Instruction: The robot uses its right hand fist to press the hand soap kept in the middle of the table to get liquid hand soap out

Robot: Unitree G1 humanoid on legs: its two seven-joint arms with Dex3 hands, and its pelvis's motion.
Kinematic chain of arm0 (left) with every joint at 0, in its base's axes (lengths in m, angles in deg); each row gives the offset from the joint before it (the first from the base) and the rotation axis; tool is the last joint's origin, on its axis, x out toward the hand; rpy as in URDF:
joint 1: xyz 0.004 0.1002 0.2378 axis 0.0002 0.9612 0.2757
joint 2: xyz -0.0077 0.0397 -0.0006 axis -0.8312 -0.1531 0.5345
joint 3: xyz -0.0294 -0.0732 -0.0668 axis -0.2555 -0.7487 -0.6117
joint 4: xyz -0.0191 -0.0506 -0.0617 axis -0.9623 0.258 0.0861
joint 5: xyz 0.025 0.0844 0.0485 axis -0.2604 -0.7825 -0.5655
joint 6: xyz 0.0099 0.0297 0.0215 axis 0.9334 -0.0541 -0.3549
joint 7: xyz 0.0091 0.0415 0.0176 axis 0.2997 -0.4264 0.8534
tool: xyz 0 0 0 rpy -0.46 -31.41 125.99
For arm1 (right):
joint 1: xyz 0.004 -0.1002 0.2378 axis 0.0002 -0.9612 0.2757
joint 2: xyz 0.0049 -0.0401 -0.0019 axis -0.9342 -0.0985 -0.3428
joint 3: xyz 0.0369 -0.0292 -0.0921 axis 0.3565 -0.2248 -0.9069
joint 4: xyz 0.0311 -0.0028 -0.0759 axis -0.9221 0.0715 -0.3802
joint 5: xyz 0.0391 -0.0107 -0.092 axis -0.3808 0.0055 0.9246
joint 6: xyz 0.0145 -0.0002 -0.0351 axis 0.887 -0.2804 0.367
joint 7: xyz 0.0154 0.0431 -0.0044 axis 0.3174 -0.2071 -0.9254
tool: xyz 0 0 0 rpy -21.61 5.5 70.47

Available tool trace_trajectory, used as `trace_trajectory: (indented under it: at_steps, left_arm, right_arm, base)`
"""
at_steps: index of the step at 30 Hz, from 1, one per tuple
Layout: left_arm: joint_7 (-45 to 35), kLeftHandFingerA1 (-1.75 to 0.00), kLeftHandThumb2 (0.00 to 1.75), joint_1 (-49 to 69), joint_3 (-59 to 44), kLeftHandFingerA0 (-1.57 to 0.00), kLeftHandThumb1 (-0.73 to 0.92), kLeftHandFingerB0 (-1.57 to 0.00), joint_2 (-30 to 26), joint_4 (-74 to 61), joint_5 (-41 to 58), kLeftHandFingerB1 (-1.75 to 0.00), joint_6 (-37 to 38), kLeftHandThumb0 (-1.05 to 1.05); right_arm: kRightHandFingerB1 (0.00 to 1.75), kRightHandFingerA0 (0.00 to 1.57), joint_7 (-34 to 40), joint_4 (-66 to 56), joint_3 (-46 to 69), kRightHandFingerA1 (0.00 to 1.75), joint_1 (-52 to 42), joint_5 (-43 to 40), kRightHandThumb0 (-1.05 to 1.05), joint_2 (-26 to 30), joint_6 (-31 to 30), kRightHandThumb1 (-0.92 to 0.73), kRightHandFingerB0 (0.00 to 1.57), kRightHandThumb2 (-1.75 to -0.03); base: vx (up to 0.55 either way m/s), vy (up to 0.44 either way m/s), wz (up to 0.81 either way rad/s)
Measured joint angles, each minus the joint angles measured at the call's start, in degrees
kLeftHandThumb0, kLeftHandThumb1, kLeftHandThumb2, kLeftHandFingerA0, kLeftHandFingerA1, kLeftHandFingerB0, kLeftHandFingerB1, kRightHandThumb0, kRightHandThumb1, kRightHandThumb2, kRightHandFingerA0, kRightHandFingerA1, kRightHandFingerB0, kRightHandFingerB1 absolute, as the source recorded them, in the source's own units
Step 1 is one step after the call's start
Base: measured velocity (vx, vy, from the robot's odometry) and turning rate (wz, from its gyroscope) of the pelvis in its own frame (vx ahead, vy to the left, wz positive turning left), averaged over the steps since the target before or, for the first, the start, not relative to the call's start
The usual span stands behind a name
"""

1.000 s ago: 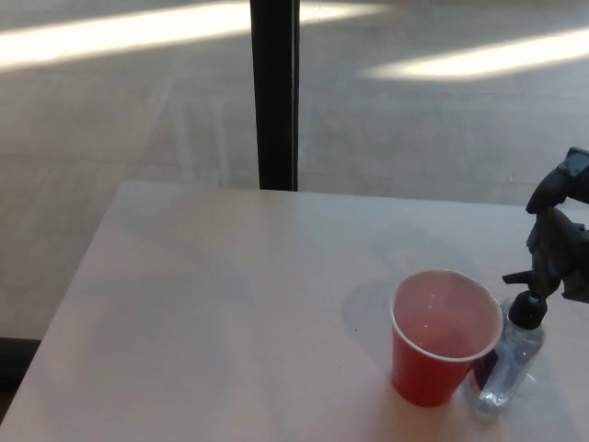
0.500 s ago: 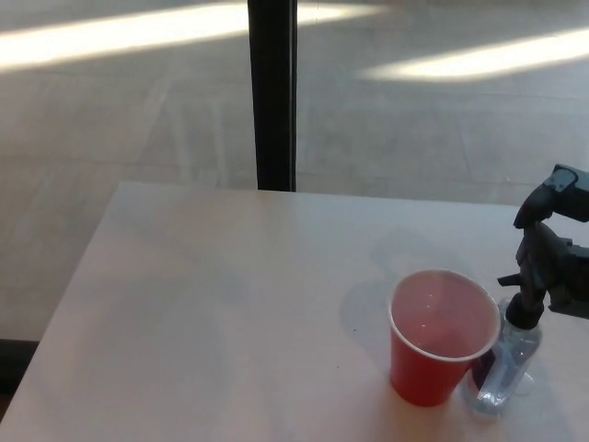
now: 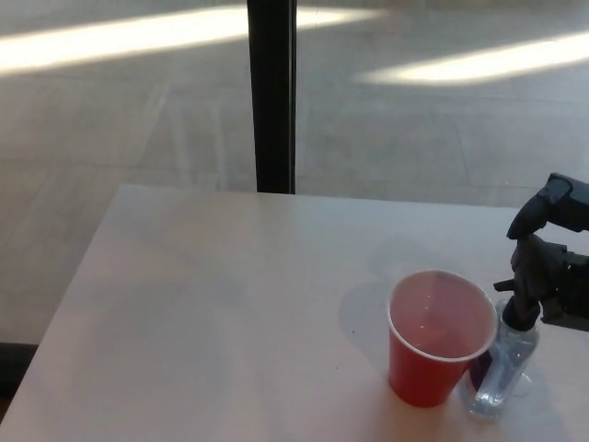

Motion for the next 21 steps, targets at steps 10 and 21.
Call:
trace_trajectory:
  at_steps: [10,21]
  left_arm:
    - [-0.01,-0.83,0.94,0.11,0.51,-0.64,0.42,-0.47,0.01,-0.66,-0.06,-0.73,-0.01,-0.13]
    - [0.13,-0.85,0.95,-0.02,1.01,-0.66,0.40,-0.49,0.01,-0.24,-0.04,-0.74,-0.07,-0.13]
  right_arm:
    - [1.54,0.96,0.08,0.23,-2.71,1.75,-1.38,1.54,-0.22,0.60,4.05,-0.61,0.72,-1.13]
    - [1.59,1.01,0.13,1.50,-4.30,1.75,-1.77,1.85,-0.22,0.88,7.34,-0.56,0.75,-1.22]
  base:
    - [0.00,0.000,0.00]
    - [0.00,0.000,0.00]
